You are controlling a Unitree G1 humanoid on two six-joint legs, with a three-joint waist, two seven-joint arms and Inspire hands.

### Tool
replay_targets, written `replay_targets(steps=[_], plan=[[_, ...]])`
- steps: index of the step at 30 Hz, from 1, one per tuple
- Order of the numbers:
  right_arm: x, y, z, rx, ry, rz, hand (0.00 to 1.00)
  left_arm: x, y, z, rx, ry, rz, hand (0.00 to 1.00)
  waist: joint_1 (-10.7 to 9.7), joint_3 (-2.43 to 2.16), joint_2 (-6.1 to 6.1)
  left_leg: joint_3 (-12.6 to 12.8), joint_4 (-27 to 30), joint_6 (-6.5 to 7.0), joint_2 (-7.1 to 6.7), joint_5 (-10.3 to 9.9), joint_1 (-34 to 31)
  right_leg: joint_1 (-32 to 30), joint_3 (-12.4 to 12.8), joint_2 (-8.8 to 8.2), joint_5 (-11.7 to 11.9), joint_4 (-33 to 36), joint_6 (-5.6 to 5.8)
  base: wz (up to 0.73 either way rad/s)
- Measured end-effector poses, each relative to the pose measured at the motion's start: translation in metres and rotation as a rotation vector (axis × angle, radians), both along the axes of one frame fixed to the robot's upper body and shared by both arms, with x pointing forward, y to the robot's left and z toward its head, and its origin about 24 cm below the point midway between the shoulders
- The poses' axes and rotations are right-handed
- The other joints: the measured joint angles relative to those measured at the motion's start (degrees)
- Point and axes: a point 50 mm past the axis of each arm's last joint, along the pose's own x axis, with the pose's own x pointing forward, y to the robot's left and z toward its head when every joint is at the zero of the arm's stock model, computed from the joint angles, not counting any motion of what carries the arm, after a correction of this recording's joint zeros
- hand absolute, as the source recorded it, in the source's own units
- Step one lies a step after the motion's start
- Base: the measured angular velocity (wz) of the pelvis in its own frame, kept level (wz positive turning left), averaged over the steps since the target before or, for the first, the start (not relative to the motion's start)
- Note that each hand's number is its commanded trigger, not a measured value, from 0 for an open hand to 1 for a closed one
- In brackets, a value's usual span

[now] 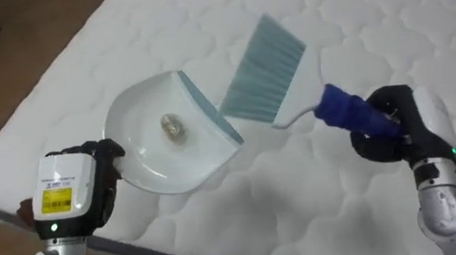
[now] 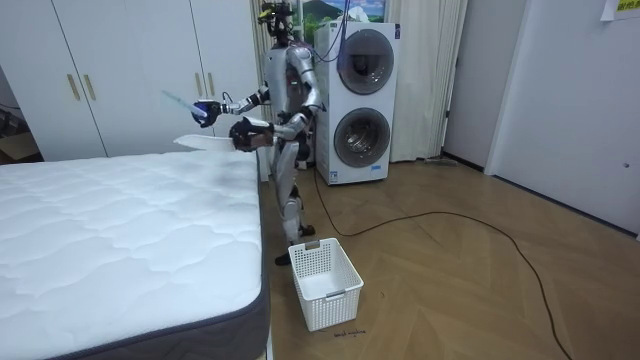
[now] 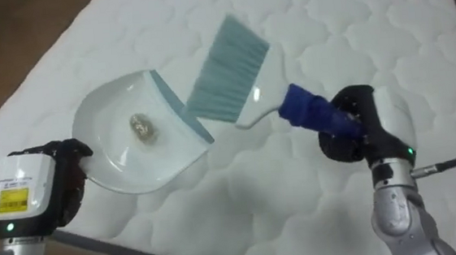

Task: Clean bed

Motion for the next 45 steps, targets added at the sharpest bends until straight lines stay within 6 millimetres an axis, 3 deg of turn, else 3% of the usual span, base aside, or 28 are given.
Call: replay_targets(steps=[2, 3, 4, 5, 6, 7, 8, 10, 11, 12, 13, 14, 15, 16, 18, 20, 21, 25, 28, 30, 31, 33, 34, 35, 38, 40, 42, 45], plan=[[-0.003, -0.008, 0.000, 0.024, -0.030, -0.059, 0.00, -0.001, -0.002, -0.001, -0.015, -0.001, 0.008, 1.00, 0.27, 0.10, -0.05, 0.08, -2.54, -0.12, -0.55, 2.50, -0.15, -0.20, -2.04, -0.54, -0.44, -0.29, -0.44, 0.86], [-0.006, -0.012, 0.001, 0.036, -0.048, -0.094, 0.00, 0.000, -0.005, -0.001, -0.028, -0.005, 0.001, 1.00, -0.44, 0.41, -0.58, 3.52, -3.48, 0.17, -0.14, 4.16, -0.64, -0.43, -5.80, -2.10, -1.20, -0.87, -0.74, 0.93], [-0.008, -0.013, 0.000, 0.042, -0.055, -0.111, 0.00, -0.001, -0.006, -0.002, -0.037, -0.006, -0.002, 1.00, -0.77, 0.52, -0.61, 7.08, -1.12, 1.13, 1.11, 3.06, -1.27, -0.46, -8.02, -2.54, -1.27, -0.62, -0.66, 0.80], [-0.010, -0.011, -0.003, 0.066, -0.061, -0.134, 0.00, -0.004, -0.004, -0.002, -0.043, -0.004, -0.003, 1.00, -0.39, 0.38, -0.38, 15.01, 5.10, 1.62, 4.15, -1.93, -1.64, 0.04, -12.53, -3.01, -1.46, -0.49, -0.33, 0.48], [-0.009, -0.008, -0.004, 0.090, -0.065, -0.135, 0.00, -0.006, -0.001, -0.003, -0.045, -0.008, 0.012, 1.00, -0.27, 0.23, -0.02, 20.53, 10.58, 1.35, 7.97, -6.64, -1.29, 0.63, -16.87, -2.72, -1.63, -0.15, -0.02, 0.38], [-0.009, -0.007, -0.005, 0.100, -0.067, -0.138, 0.00, -0.006, 0.000, -0.002, -0.046, -0.011, 0.018, 1.00, -0.37, -0.15, 1.04, 22.45, 12.81, 0.99, 9.83, -8.62, -1.31, 1.13, -18.82, -2.45, -1.79, 0.67, 0.25, 0.59], [-0.009, -0.009, -0.006, 0.119, -0.071, -0.152, 0.00, -0.004, 0.001, -0.001, -0.047, -0.016, 0.025, 1.00, -0.84, 0.16, 1.32, 22.93, 12.70, 1.27, 10.25, -9.70, -1.82, 1.30, -20.24, -1.78, -3.05, 3.46, 0.83, 1.10], [-0.014, -0.017, -0.011, 0.131, -0.067, -0.211, 0.00, -0.001, -0.001, 0.000, -0.048, -0.023, 0.021, 1.00, -2.78, 0.02, 1.03, 12.62, 9.84, 1.38, 7.01, -9.26, -1.13, -2.56, -13.84, -2.07, -4.24, 9.58, -0.31, 1.30], [-0.017, -0.020, -0.012, 0.137, -0.084, -0.252, 0.00, 0.002, -0.001, 0.002, -0.044, -0.035, 0.023, 1.00, -3.29, -0.14, 0.06, 8.07, 7.05, 0.83, 4.68, -6.44, -1.73, -6.43, -6.05, -1.16, -4.19, 9.49, -1.49, 1.25], [-0.018, -0.024, -0.009, 0.129, -0.119, -0.283, 0.00, 0.003, -0.001, 0.002, -0.043, -0.040, 0.031, 1.00, -3.69, -0.06, -0.25, 5.29, 3.66, 0.44, 2.61, -3.59, -2.07, -9.31, -2.77, -1.28, -2.13, 7.51, -2.15, 1.39], [-0.020, -0.026, -0.009, 0.122, -0.133, -0.300, 0.00, 0.003, -0.002, 0.001, -0.048, -0.035, 0.032, 1.00, -4.64, -0.12, 0.02, 5.18, 2.01, 0.52, 2.05, -2.30, -1.99, -9.33, -4.23, -2.25, -1.56, 7.81, -2.42, 1.39], [-0.023, -0.031, -0.010, 0.124, -0.148, -0.340, 0.00, 0.002, -0.003, 0.000, -0.058, -0.034, 0.032, 1.00, -4.99, 0.10, 0.14, 12.49, 0.51, 1.14, 3.78, -0.97, -1.44, -8.99, -10.73, -4.28, -1.46, 8.17, -2.57, 1.02], [-0.023, -0.031, -0.014, 0.158, -0.142, -0.361, 0.00, -0.001, -0.001, -0.001, -0.067, -0.030, 0.041, 1.00, -4.20, 0.15, 0.44, 19.45, 2.31, 1.48, 6.56, -2.98, -0.30, -7.89, -16.67, -4.93, -1.35, 8.00, -2.76, 0.72], [-0.022, -0.031, -0.015, 0.173, -0.141, -0.365, 0.00, -0.002, 0.000, -0.003, -0.071, -0.026, 0.049, 1.00, -4.08, 0.05, 0.83, 21.38, 3.28, 1.24, 7.66, -4.12, 0.32, -7.12, -19.00, -4.97, -1.32, 7.65, -2.82, 0.52], [-0.022, -0.030, -0.016, 0.207, -0.136, -0.358, 0.00, -0.004, 0.002, -0.008, -0.073, -0.001, 0.062, 1.00, -4.20, -0.10, 1.69, 26.89, 7.22, -1.14, 11.83, -7.54, 2.22, -4.57, -25.61, -4.98, -1.44, 5.94, -2.97, 0.63], [-0.021, -0.029, -0.015, 0.208, -0.133, -0.346, 0.00, -0.005, 0.001, -0.008, -0.075, 0.001, 0.060, 1.00, -3.74, -0.28, 2.28, 27.76, 6.11, -1.58, 12.53, -7.82, 2.97, -4.38, -27.12, -5.35, -1.48, 6.31, -2.70, 0.50], [-0.021, -0.028, -0.017, 0.212, -0.131, -0.345, 0.00, -0.005, 0.001, -0.008, -0.077, -0.001, 0.060, 1.00, -3.25, -0.19, 2.30, 27.76, 4.18, -0.47, 12.22, -7.77, 3.16, -4.33, -27.24, -5.35, -1.37, 6.42, -2.47, 0.38], [-0.021, -0.026, -0.017, 0.213, -0.131, -0.345, 0.00, -0.009, 0.006, -0.008, -0.076, 0.000, 0.080, 1.00, -1.51, -0.01, 2.69, 25.54, 3.13, 0.67, 10.50, -7.36, 2.41, -4.95, -25.45, -5.78, -1.24, 7.24, -1.88, 0.36], [-0.028, -0.028, -0.020, 0.202, -0.126, -0.376, 0.00, -0.009, 0.007, -0.008, -0.081, -0.010, 0.080, 1.00, -3.71, -0.33, 3.57, 19.79, 1.73, 1.82, 6.93, -5.40, 0.96, -6.05, -13.57, -4.37, -1.12, 7.91, -1.58, 1.20], [-0.036, -0.030, -0.024, 0.189, -0.119, -0.408, 0.00, -0.008, 0.005, -0.006, -0.087, -0.019, 0.064, 1.00, -5.29, -0.84, 4.37, 13.07, 0.01, 2.33, 3.92, -3.13, 0.89, -7.77, -3.99, -3.40, -0.93, 10.59, -1.07, 1.52], [-0.037, -0.029, -0.024, 0.190, -0.119, -0.412, 0.00, -0.007, 0.005, -0.005, -0.085, -0.021, 0.061, 1.00, -5.83, -0.89, 4.47, 11.30, -0.41, 2.32, 3.27, -2.65, 0.94, -8.35, -1.62, -3.19, -0.97, 11.31, -0.91, 1.47], [-0.038, -0.026, -0.022, 0.197, -0.136, -0.404, 0.00, -0.005, 0.005, 0.000, -0.081, -0.043, 0.050, 1.00, -6.88, -0.85, 4.40, 5.39, -1.74, 1.85, 1.75, -0.78, 0.80, -11.54, 9.10, -1.29, -0.54, 8.45, 0.62, 1.32], [-0.037, -0.026, -0.020, 0.198, -0.145, -0.401, 0.00, -0.005, 0.006, 0.002, -0.077, -0.051, 0.045, 1.00, -7.12, -0.72, 4.19, 4.25, -1.80, 1.64, 1.26, -0.48, 0.71, -12.65, 10.59, -1.37, 0.84, 7.46, 1.02, 1.27], [-0.037, -0.026, -0.018, 0.197, -0.154, -0.401, 0.00, -0.004, 0.006, 0.003, -0.079, -0.055, 0.033, 1.00, -7.26, -0.75, 4.05, 2.56, -1.32, 1.11, 0.73, 0.00, 0.67, -13.26, 10.95, -1.41, 2.17, 7.85, 0.98, 1.06], [-0.034, -0.024, -0.007, 0.191, -0.209, -0.382, 0.00, -0.003, 0.007, 0.008, -0.084, -0.075, 0.015, 1.00, -5.73, -0.88, 3.43, 3.38, -1.41, 0.49, 1.06, 0.30, -0.06, -12.81, 6.14, -2.02, 0.93, 8.13, -0.28, 0.73], [-0.030, -0.021, -0.003, 0.197, -0.228, -0.357, 0.00, -0.002, 0.008, 0.008, -0.082, -0.074, 0.017, 1.00, -5.23, -0.80, 3.31, 3.22, -1.39, 0.19, 1.42, 0.40, -0.44, -12.69, 5.49, -1.71, 0.47, 8.49, -0.81, 0.48], [-0.025, -0.018, -0.003, 0.204, -0.221, -0.326, 0.00, -0.003, 0.012, 0.007, -0.080, -0.063, 0.029, 1.00, -4.50, -0.14, 2.34, 3.30, -0.96, -0.30, 1.35, 0.19, -0.95, -12.57, 4.68, -1.58, -0.09, 9.43, -1.58, 0.26], [-0.024, -0.013, -0.012, 0.171, -0.159, -0.284, 0.00, -0.002, 0.018, 0.001, -0.091, -0.012, 0.061, 1.00, -4.81, 0.29, 2.20, 3.54, 1.57, -0.63, 1.70, -0.63, -3.36, -12.68, 2.03, -1.21, -0.74, 9.48, -2.30, 0.39]])
